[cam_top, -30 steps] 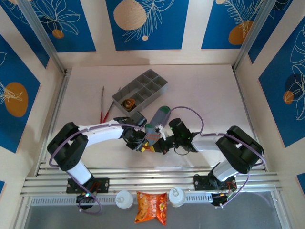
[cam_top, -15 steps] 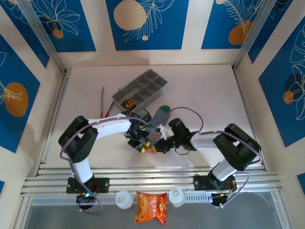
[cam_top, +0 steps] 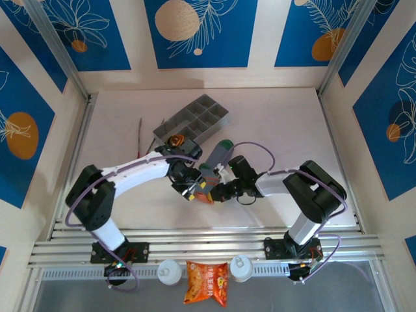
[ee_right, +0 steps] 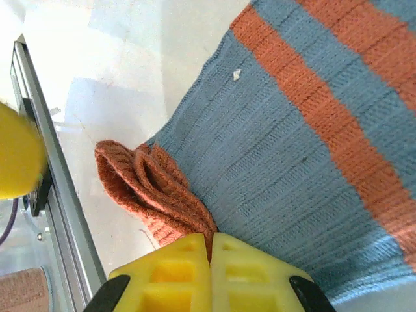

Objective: Roll the socks

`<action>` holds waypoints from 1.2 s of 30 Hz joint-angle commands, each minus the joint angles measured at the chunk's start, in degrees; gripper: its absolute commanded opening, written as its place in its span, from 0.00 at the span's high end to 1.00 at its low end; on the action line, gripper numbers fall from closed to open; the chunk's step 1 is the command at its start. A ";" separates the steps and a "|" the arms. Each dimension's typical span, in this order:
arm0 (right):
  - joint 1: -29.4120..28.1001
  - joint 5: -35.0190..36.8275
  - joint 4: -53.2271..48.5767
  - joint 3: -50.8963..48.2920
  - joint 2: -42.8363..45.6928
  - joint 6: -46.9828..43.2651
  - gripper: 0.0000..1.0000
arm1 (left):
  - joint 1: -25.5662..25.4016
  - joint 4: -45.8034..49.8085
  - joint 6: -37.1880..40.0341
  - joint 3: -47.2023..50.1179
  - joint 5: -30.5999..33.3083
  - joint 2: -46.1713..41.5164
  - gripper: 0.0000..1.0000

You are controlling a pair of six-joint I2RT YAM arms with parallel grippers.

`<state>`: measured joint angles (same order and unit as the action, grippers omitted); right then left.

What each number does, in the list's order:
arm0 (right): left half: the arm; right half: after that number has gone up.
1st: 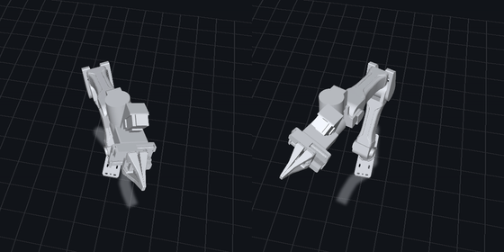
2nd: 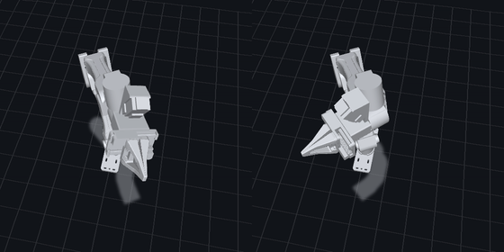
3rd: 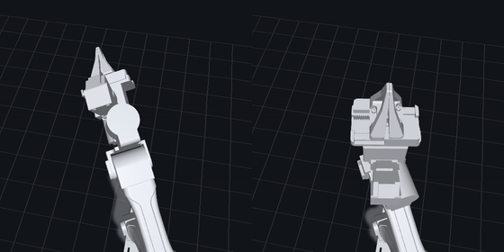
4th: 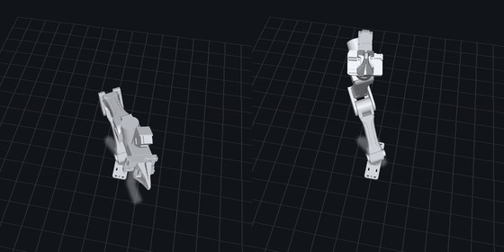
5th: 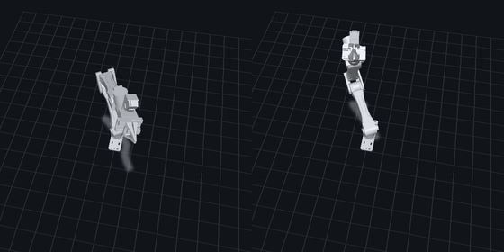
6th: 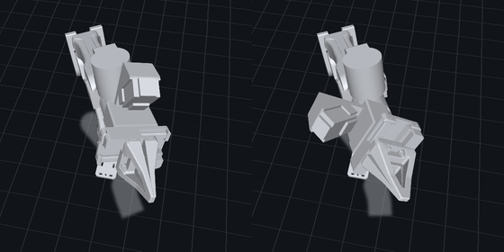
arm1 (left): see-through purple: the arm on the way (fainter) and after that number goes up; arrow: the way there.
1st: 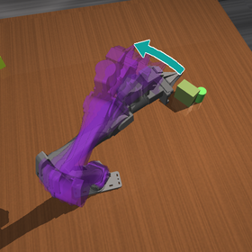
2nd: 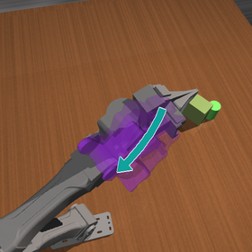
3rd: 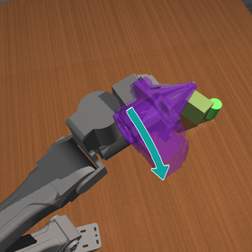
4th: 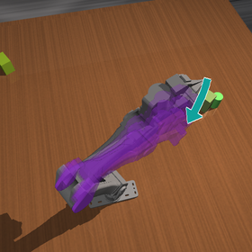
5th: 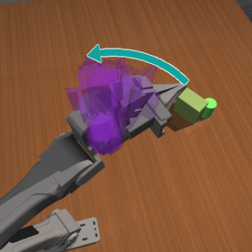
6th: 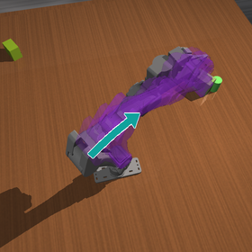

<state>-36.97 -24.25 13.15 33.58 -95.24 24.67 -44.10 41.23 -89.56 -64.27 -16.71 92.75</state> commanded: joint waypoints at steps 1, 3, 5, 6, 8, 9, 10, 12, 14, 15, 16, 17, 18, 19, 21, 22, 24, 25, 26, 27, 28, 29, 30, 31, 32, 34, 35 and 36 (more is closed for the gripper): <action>0.89 1.71 -5.78 1.89 -2.98 1.60 1.00 | 0.28 -8.56 3.80 4.87 -0.99 -4.15 0.61; 1.07 1.58 -5.86 2.28 -3.75 2.56 1.00 | 0.33 -11.67 4.26 7.21 -2.36 -5.35 0.68; 1.47 1.08 -5.77 2.54 -4.75 3.71 1.00 | 0.28 -10.84 5.31 7.87 -2.48 -5.56 0.73; 1.76 0.84 -5.67 2.54 -5.25 4.34 1.00 | 0.32 -11.22 5.76 8.37 -2.29 -5.46 0.75; 2.36 0.52 -6.24 2.96 -6.38 5.55 1.00 | 0.30 -13.71 6.29 9.38 -2.02 -5.05 0.76; 2.65 0.09 -6.52 3.15 -7.01 6.03 1.00 | 0.33 -15.09 6.96 9.76 -1.80 -4.65 0.75; 3.01 -0.48 -6.67 3.29 -7.64 6.41 1.00 | 0.32 -15.87 7.82 9.63 -1.20 -4.07 0.74; 3.59 -1.18 -6.40 3.19 -8.20 7.28 1.00 | 0.32 -17.17 9.29 9.26 -0.63 -2.77 0.73; 4.30 -2.07 -5.62 2.99 -8.74 8.58 1.00 | 0.36 -18.25 10.29 9.09 0.11 -1.92 0.73; 4.74 -2.62 -5.40 2.97 -9.10 9.26 1.00 | 0.36 -18.73 10.74 9.18 0.60 -1.59 0.73; 5.25 -2.96 -5.74 3.31 -9.58 9.97 1.00 | 0.38 -19.08 11.19 9.33 1.03 -1.29 0.74; 5.69 -3.73 -5.76 3.54 -10.10 10.34 1.00 | 0.39 -18.76 11.49 9.28 1.36 -0.97 0.76; 5.92 -4.09 -6.06 3.75 -10.52 10.48 1.00 | 0.35 -18.83 11.83 9.19 1.70 -0.70 0.78; 6.03 -4.29 -6.19 3.91 -10.73 10.64 1.00 | 0.41 -18.18 12.47 8.90 2.16 -0.40 0.78; 6.45 -4.35 -6.70 4.12 -11.21 10.98 1.00 | 0.37 -16.44 13.66 7.84 3.43 0.21 0.80; 6.77 -4.59 -6.70 4.26 -11.40 11.41 1.00 | 0.41 -15.49 14.05 7.30 4.16 0.47 0.82; 7.08 -5.04 -6.75 4.40 -11.79 11.97 1.00 | 0.41 -15.43 14.50 6.87 5.13 0.87 0.83; 7.07 -5.18 -6.82 4.48 -11.81 12.07 1.00 | 0.41 -15.81 14.48 6.74 5.51 1.30 0.83; 7.07 -5.19 -6.69 4.64 -11.81 12.09 1.00 | 0.35 -16.07 14.50 6.51 5.78 1.84 0.83; 7.02 -5.19 -6.81 4.72 -11.81 12.02 1.00 | 0.46 -16.61 14.41 6.14 6.13 2.67 0.83; 7.00 -5.26 -6.91 4.78 -11.81 11.99 1.00 | 0.47 -17.50 14.44 5.71 6.51 3.57 0.83; 6.94 -5.38 -6.91 4.82 -11.90 11.98 1.00 | 0.48 -18.19 14.61 4.97 6.96 4.46 0.83; 6.89 -5.39 -6.95 4.83 -11.90 11.90 1.00 | 0.50 -18.34 14.75 4.22 7.39 5.27 0.83; 6.91 -5.42 -7.10 4.99 -11.90 11.75 1.00 | 0.52 -18.39 15.16 3.30 7.90 6.19 0.83; 6.91 -5.38 -7.23 5.01 -11.82 11.51 1.00 | 0.51 -17.48 15.54 2.21 8.52 7.17 0.83; 6.78 -5.13 -7.59 5.22 -11.66 11.05 1.00 | 0.68 -15.56 16.28 0.62 9.04 9.25 0.83; 6.74 -5.08 -7.78 5.28 -11.59 10.65 1.00 | 0.71 -13.99 16.51 -0.12 9.19 10.46 0.83; 6.65 -4.86 -7.91 5.37 -11.38 10.27 1.00 | 0.85 -12.00 16.40 -0.78 9.40 11.77 0.84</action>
<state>-30.63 -35.81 12.21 39.70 -104.12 36.10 -43.99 24.45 -75.02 -62.28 -9.78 101.25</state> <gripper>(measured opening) 0.045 0.168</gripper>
